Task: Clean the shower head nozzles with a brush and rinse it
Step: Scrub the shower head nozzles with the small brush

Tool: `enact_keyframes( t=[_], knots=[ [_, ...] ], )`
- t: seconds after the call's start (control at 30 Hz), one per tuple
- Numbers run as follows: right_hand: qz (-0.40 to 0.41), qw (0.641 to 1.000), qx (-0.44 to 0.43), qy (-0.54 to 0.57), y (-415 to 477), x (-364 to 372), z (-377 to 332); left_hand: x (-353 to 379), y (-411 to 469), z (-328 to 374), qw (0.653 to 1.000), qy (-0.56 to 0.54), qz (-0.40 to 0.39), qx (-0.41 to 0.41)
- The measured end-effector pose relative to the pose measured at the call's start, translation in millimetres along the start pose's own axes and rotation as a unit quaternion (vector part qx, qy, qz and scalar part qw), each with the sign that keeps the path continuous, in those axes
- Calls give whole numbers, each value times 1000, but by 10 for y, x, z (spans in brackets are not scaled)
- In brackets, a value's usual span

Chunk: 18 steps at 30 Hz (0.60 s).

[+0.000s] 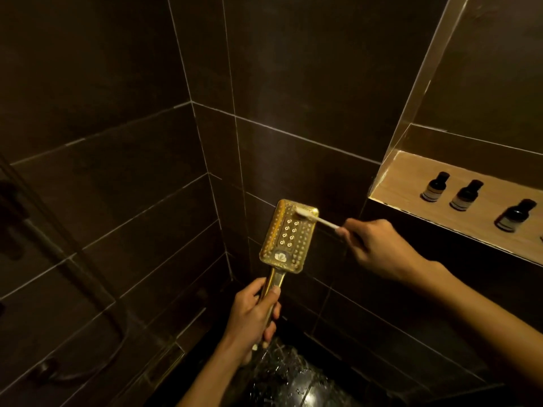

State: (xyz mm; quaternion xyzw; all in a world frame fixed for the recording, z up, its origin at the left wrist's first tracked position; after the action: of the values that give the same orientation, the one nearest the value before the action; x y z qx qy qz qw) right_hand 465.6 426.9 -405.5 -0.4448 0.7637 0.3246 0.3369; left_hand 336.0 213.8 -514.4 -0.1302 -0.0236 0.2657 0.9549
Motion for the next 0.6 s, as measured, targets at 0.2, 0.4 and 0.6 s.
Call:
enact_keyframes(
  t=[0.2,0.4,0.6],
  knots=[
    [-34,999,24,22,-63,-60,25,38,-20,-36,996,-67,-41,-37],
    [-125,992,-4,8,-213,76,-94,75,-28,16,992,-96,-48,-58],
    [-140,990,-9,5,-275,11,-59,80,-37,64,995,-80,-33,-50]
  ],
)
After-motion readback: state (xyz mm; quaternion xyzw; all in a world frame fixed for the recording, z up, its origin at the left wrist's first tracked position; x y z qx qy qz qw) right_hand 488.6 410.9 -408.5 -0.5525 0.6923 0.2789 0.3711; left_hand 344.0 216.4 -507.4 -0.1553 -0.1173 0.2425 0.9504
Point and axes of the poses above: each hand's wrist, its own y-axis towards the middle knuckle, its own x-axis out of the palm, z = x × y, the point moved 4 cm from there along y, towards the middle knuckle, and after that the axes turned 11 degrees about y, right-handed, at the moved point
